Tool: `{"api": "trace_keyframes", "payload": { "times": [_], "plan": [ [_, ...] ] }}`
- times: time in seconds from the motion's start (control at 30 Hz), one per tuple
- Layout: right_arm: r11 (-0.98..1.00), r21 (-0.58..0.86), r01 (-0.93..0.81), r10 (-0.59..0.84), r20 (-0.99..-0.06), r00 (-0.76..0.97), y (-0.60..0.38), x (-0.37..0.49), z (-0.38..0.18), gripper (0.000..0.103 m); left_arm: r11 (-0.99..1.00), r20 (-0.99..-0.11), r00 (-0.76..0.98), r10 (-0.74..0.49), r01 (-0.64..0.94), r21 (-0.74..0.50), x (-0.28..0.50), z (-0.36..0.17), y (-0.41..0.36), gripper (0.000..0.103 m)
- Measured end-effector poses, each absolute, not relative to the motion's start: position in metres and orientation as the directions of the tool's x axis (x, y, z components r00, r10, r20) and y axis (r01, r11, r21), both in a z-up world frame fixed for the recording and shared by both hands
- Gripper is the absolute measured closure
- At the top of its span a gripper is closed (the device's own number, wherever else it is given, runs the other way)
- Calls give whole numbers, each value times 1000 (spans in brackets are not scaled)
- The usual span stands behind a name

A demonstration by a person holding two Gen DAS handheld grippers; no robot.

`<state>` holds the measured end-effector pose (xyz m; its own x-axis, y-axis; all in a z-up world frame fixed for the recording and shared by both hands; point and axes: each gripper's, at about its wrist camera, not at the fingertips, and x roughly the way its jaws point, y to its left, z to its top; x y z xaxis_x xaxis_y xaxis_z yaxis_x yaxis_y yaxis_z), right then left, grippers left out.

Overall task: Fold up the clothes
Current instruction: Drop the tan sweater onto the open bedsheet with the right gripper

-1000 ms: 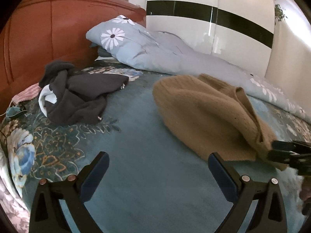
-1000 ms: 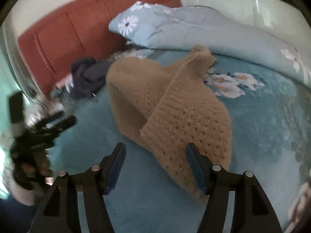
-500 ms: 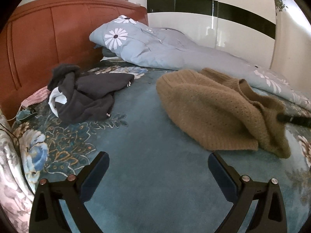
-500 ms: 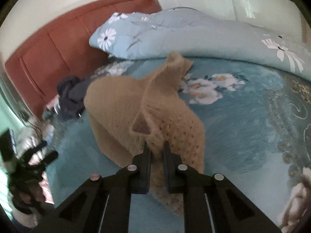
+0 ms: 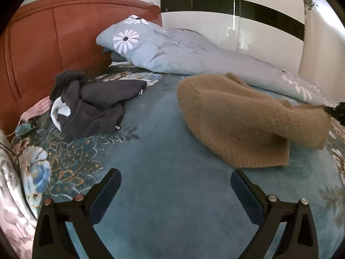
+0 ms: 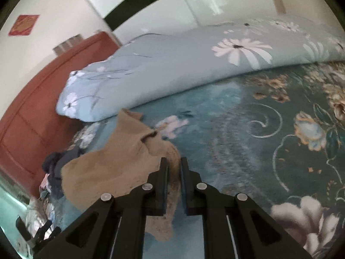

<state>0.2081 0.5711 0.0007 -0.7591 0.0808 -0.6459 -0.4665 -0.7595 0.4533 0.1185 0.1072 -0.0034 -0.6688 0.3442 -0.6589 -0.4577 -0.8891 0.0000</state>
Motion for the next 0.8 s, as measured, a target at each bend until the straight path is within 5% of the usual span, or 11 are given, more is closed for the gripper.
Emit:
{"api": "trace_keyframes", "payload": {
  "times": [0.27, 0.57, 0.67, 0.7, 0.73, 0.8],
  "plan": [
    [-706, 417, -573, 143, -708, -691, 607, 213, -20, 101, -893, -664, -666, 340, -450, -6, 106, -10, 103, 0],
    [-794, 391, -466, 104, -667, -738, 572, 237, -9, 100, -876, -670, -654, 352, -482, 10, 93, -17, 113, 0],
    [-817, 390, -426, 82, -652, -754, 559, 241, -5, 80, -865, -677, -649, 347, -500, 35, 90, -17, 112, 0],
    [-817, 406, -409, 57, -649, -759, 555, 242, -7, 61, -864, -679, -646, 349, -503, 34, 88, -17, 111, 0],
    [-818, 418, -395, 38, -647, -762, 552, 242, -9, 53, -866, -679, -642, 355, -500, 21, 86, -17, 109, 0],
    [-823, 418, -384, 22, -653, -757, 546, 242, -15, 53, -872, -680, -632, 371, -489, -22, 80, -17, 105, 0]
  ]
}}
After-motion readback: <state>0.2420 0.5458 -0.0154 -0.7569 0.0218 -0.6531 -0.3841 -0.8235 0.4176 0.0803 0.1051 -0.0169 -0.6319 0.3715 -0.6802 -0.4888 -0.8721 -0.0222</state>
